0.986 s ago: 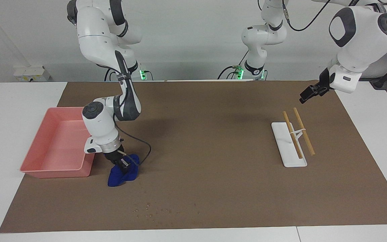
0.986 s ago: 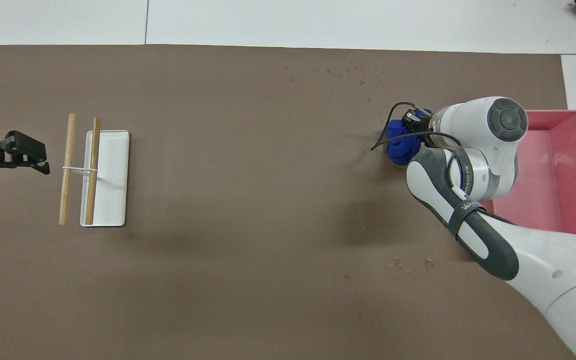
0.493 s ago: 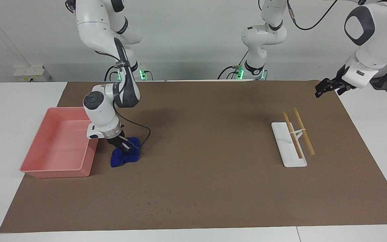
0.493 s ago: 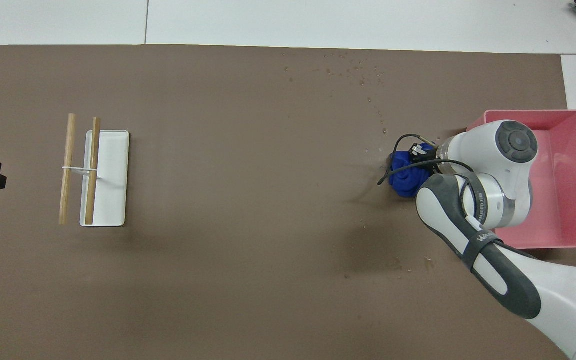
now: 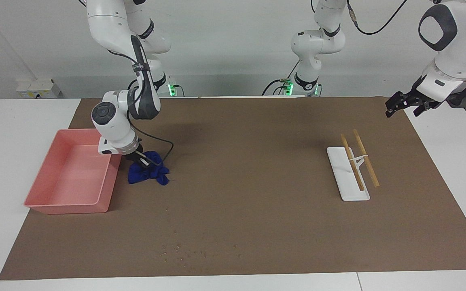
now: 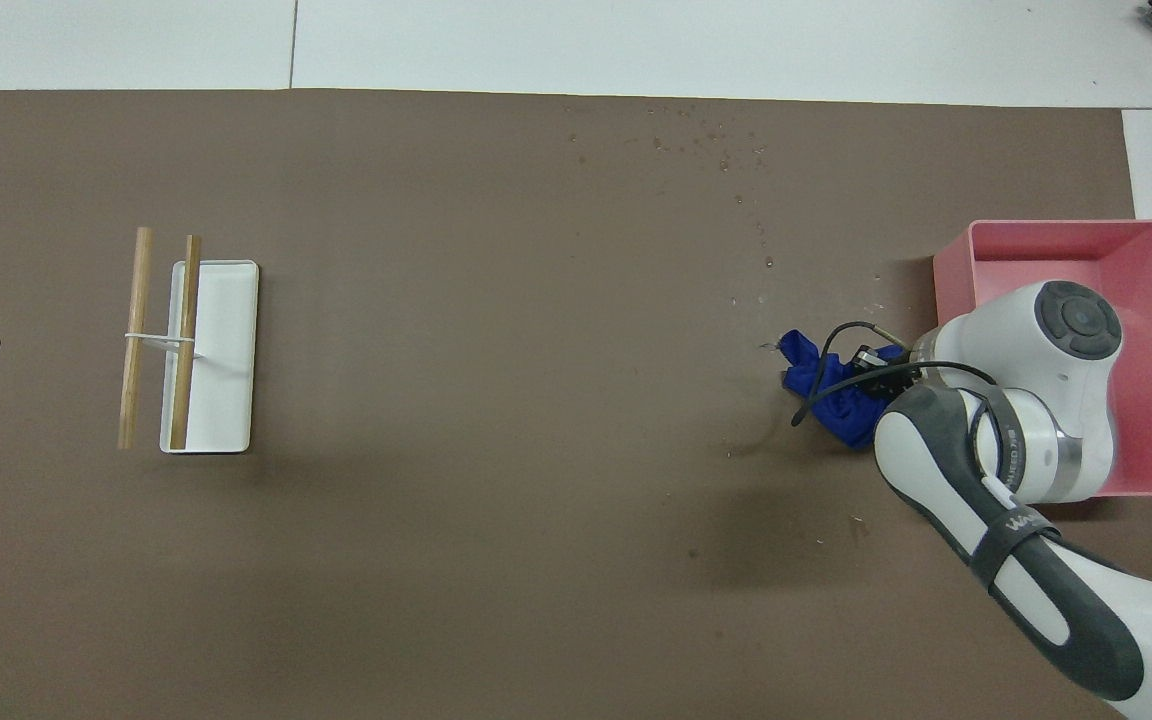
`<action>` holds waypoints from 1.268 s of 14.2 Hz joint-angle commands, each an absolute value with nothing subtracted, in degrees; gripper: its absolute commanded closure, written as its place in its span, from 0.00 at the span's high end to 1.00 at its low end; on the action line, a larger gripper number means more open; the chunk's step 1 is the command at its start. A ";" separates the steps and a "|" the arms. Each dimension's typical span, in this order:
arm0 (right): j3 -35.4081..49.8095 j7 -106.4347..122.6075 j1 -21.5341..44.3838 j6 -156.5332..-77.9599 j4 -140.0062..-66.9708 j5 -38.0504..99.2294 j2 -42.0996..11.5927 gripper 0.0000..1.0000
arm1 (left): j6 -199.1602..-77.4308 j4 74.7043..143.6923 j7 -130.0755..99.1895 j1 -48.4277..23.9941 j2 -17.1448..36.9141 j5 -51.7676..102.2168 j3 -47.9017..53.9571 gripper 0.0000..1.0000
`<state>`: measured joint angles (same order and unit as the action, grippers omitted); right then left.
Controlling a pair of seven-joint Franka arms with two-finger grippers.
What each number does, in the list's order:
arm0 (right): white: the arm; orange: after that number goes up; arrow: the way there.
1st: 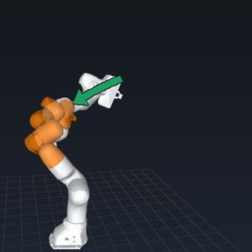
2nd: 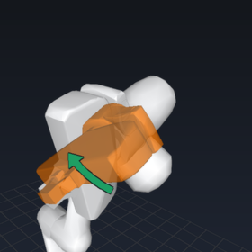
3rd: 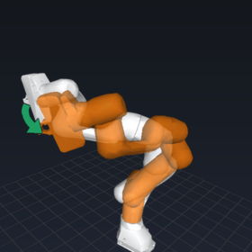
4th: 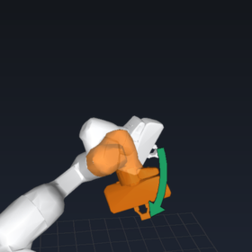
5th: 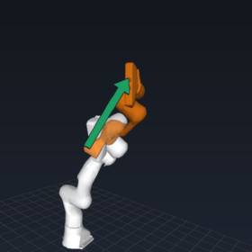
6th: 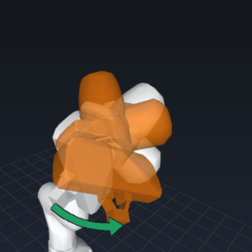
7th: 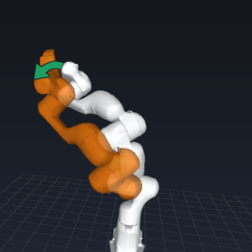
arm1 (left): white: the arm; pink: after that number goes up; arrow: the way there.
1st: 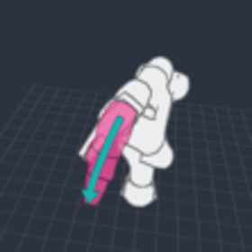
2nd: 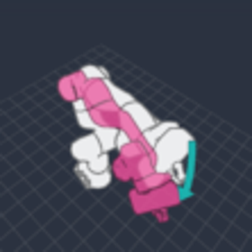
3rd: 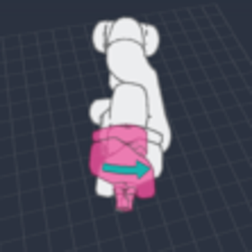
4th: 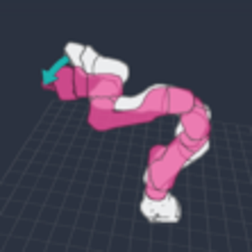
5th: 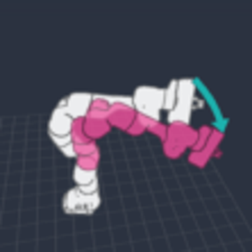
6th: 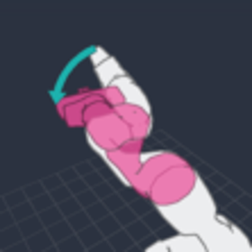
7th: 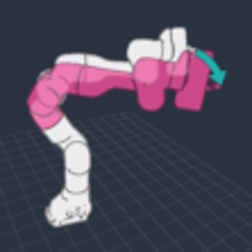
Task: Wipe water with towel using both arms
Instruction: 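Carry the blue towel with the right gripper toward the pink bin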
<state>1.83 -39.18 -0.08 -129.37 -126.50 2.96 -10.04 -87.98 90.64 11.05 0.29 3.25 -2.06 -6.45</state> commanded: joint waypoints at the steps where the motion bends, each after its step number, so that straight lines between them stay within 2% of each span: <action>1: 2.29 -38.41 -1.14 -123.07 -131.48 1.85 -7.66 0.00 | -88.51 92.20 11.78 -0.26 1.41 -3.16 -5.28 1.00; 4: 2.37 -38.58 -0.53 -117.35 -132.10 2.11 -4.76 0.00 | -84.30 88.43 11.17 -0.61 1.84 -2.73 -4.13 1.00; 7: 2.63 -38.93 -0.44 -112.78 -131.31 2.29 -0.28 0.00 | -82.18 87.54 10.99 -2.11 1.58 -1.94 -3.00 1.00; 10: 2.90 -38.67 -0.53 -110.58 -127.98 2.29 6.04 0.00 | -80.61 84.83 8.98 -2.11 1.84 -1.85 -1.50 1.00; 11: 2.73 -38.41 -1.05 -107.35 -125.18 2.37 7.80 0.00 | -79.81 84.03 7.14 -1.94 1.93 -1.76 -0.62 1.00; 14: 2.11 -37.53 -1.75 -98.28 -114.82 1.76 7.91 0.00 | -80.59 85.51 4.22 -1.49 1.41 -1.93 0.71 1.00; 18: 2.02 -23.86 -8.16 -99.13 -109.79 -2.80 5.63 0.00 | -81.39 85.78 4.13 -1.41 1.32 -1.93 0.53 1.00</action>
<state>1.72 -31.40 -4.25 -98.71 -113.20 -0.50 8.87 -81.46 85.49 4.89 -1.49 1.65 -1.95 0.60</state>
